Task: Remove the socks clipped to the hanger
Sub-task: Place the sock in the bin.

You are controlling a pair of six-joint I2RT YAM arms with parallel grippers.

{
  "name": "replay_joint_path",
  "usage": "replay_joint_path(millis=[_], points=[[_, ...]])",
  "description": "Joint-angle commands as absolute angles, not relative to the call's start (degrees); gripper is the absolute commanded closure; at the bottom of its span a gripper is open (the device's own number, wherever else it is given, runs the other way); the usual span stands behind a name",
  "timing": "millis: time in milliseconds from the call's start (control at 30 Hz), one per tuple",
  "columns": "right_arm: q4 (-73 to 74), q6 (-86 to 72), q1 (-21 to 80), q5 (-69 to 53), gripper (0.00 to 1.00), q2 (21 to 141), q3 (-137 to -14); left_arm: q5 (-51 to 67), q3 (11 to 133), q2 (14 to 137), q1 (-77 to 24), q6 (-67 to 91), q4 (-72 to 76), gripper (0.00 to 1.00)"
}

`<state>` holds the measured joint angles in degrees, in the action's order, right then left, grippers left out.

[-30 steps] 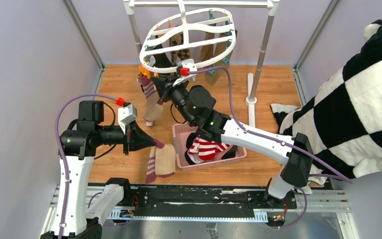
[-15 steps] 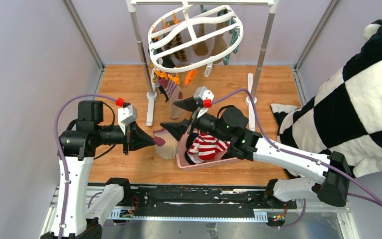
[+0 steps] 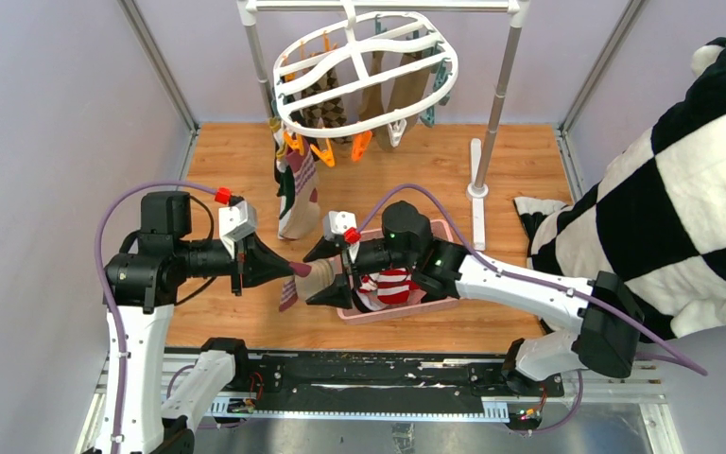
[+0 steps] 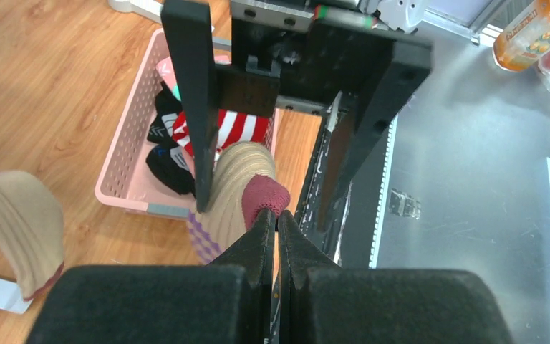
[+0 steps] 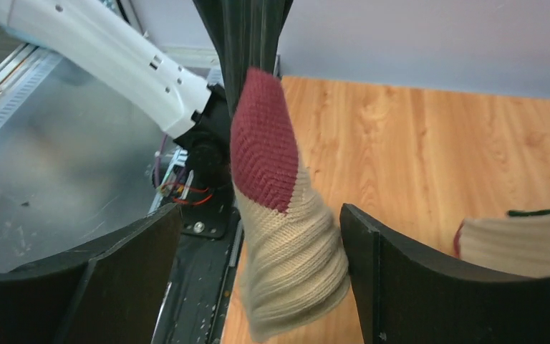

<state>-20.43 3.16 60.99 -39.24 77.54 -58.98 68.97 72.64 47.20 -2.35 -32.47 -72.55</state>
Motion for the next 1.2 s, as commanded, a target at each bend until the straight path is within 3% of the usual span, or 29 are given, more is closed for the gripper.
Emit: replay_joint_path(millis=[0, 67, 100, 167, 200, 300, 333, 367, 667, 933, 1100, 1167], points=[[-18.7, 3.3, 60.4, -46.6, 0.19, 79.5, -61.6, 69.9, 74.7, 46.8, -2.4, -31.7, -72.5, 1.0], [-19.4, 3.1, 60.4, -46.1, 0.34, 79.8, -61.4, 70.0, 74.7, 46.9, -2.4, -31.7, -72.5, 1.0], [-19.7, 3.0, 60.4, -45.9, 0.48, 79.7, -61.4, 69.9, 74.6, 46.8, -2.4, -31.8, -72.5, 1.0], [-19.8, 3.0, 60.4, -45.2, 0.93, 79.2, -61.6, 69.5, 74.5, 46.8, -2.4, -32.1, -72.5, 1.0], [-19.4, 2.8, 60.4, -44.0, 0.99, 78.7, -61.6, 69.1, 74.4, 46.8, -2.4, -32.1, -72.5, 0.91], [-18.5, 1.9, 60.4, -39.3, 1.0, 76.3, -59.9, 67.8, 74.3, 47.3, -2.4, -31.8, -72.5, 0.23], [-17.7, 1.6, 60.4, -36.9, 1.0, 75.2, -58.9, 67.4, 74.2, 47.4, -2.4, -32.0, -72.5, 0.06], [-16.6, 1.0, 60.3, -34.5, 1.0, 74.2, -58.0, 66.8, 74.1, 47.7, -2.4, -32.0, -72.5, 0.01], [-12.4, -8.5, 51.3, -23.3, 1.0, 68.3, -43.5, 62.9, 73.4, 50.8, -2.3, -32.7, -72.6, 0.0], [-7.0, -7.6, 48.9, -21.2, 0.99, 84.1, -49.0, 58.7, 72.8, 48.9, -2.3, -31.6, -72.5, 0.0], [-1.1, -8.0, 50.0, -8.9, 0.89, 94.8, -56.5, 56.5, 72.8, 48.2, -2.4, -30.4, -72.5, 0.0], [0.6, -6.8, 52.0, 0.4, 0.78, 95.8, -57.7, 55.4, 72.9, 48.5, -2.3, -30.1, -72.5, 0.0]])
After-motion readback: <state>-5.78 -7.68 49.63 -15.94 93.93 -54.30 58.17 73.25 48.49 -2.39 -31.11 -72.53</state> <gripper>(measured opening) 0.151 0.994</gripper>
